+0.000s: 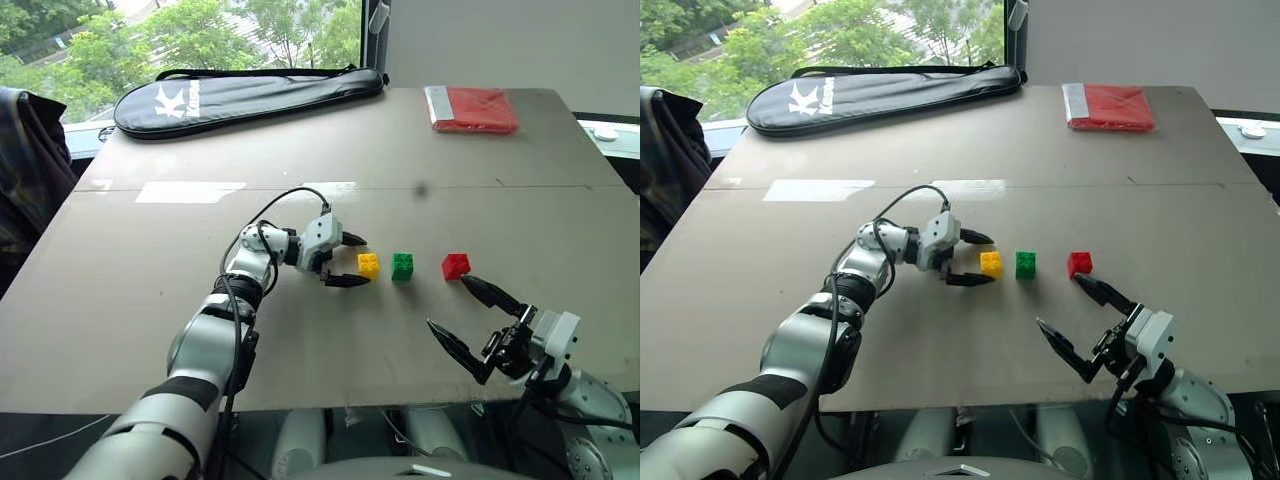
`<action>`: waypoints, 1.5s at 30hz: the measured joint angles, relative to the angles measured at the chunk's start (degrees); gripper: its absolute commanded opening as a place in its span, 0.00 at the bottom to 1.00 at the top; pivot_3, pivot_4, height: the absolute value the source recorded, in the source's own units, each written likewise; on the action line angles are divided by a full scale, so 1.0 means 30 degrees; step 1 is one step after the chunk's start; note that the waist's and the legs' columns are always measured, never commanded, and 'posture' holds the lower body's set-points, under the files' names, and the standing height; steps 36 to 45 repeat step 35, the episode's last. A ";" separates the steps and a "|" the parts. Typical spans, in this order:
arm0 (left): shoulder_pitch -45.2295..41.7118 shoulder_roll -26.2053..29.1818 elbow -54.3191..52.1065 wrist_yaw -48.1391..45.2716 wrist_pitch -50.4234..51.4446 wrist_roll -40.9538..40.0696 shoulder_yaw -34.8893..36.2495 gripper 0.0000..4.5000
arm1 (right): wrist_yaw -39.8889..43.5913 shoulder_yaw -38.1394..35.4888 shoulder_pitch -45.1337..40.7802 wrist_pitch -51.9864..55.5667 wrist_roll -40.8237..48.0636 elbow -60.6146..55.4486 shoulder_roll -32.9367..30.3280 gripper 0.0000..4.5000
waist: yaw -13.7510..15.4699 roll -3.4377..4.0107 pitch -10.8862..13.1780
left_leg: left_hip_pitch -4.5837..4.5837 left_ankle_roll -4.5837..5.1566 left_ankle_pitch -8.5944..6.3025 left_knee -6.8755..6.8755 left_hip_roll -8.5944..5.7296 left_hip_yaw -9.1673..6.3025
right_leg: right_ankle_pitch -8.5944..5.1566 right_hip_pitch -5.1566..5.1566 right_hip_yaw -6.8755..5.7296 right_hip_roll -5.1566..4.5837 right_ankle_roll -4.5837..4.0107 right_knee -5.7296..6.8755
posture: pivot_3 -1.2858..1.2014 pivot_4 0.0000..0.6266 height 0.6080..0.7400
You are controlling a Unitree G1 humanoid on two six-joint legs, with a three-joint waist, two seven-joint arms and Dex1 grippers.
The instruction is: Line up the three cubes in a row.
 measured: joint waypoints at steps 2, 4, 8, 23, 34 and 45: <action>0.0028 0.0020 -0.0020 -0.0134 0.0000 -0.0009 0.0035 0.99 | 0.0022 0.0009 -0.0038 0.0000 0.0002 0.0003 -0.0001 1.00 | -0.0018 0.0000 0.0000 | 0.0000 0.0000 0.0000 0.0000 0.0000 0.0000 | 0.0000 0.0000 0.0000 0.0000 0.0001 -0.0001 | 0.52 0.24 0.76; 0.0121 0.0129 -0.0130 -0.0277 0.0000 -0.0025 0.0068 0.99 | 0.0104 0.0034 -0.0095 -0.0001 0.0035 0.0027 -0.0002 1.00 | -0.0060 0.0000 0.0000 | 0.0002 0.0000 0.0000 0.0000 0.0000 0.0001 | 0.0000 0.0000 0.0002 0.0000 0.0000 0.0000 | 0.52 0.24 0.76; 0.0889 0.0613 -0.1256 -0.0607 0.0000 -0.0237 0.0138 0.99 | 0.0451 0.0045 -0.0173 -0.0004 0.0226 0.0147 -0.0064 1.00 | -0.0125 0.0010 -0.0007 | 0.0016 -0.0001 0.0000 -0.0006 0.0013 0.0003 | 0.0000 0.0000 0.0006 0.0008 -0.0001 0.0005 | 0.52 0.24 0.76; 1.7250 0.4419 -2.4749 0.5414 1.1043 -0.3389 0.3172 0.99 | 0.4425 -0.2991 -0.0226 -0.0628 0.1632 0.6213 -0.2492 1.00 | -0.0033 0.0069 0.0005 | 0.0064 -0.0005 -0.0004 -0.0032 0.0135 0.0067 | 0.0002 -0.0009 0.0125 -0.0033 -0.0012 -0.0023 | 0.52 0.24 0.76; 2.3821 0.3703 -3.0659 1.0916 1.2508 -0.3171 0.3976 0.99 | 0.7309 -0.4059 -0.2840 -0.0472 0.1843 1.0708 -0.3850 1.00 | 0.0013 0.0092 0.0014 | 0.0082 -0.0002 -0.0007 -0.0036 0.0060 0.0130 | 0.0000 -0.0020 0.0146 0.0005 -0.0011 -0.0015 | 0.52 0.24 0.76; 2.3924 0.3833 -3.0663 1.0997 1.2448 -0.3153 0.3938 0.99 | 0.7417 -0.4060 -0.3018 -0.0471 0.1843 1.0746 -0.3852 1.00 | 0.0010 0.0092 0.0013 | 0.0084 -0.0002 -0.0007 -0.0036 0.0060 0.0130 | 0.0000 -0.0019 0.0145 0.0009 -0.0011 -0.0014 | 0.52 0.24 0.76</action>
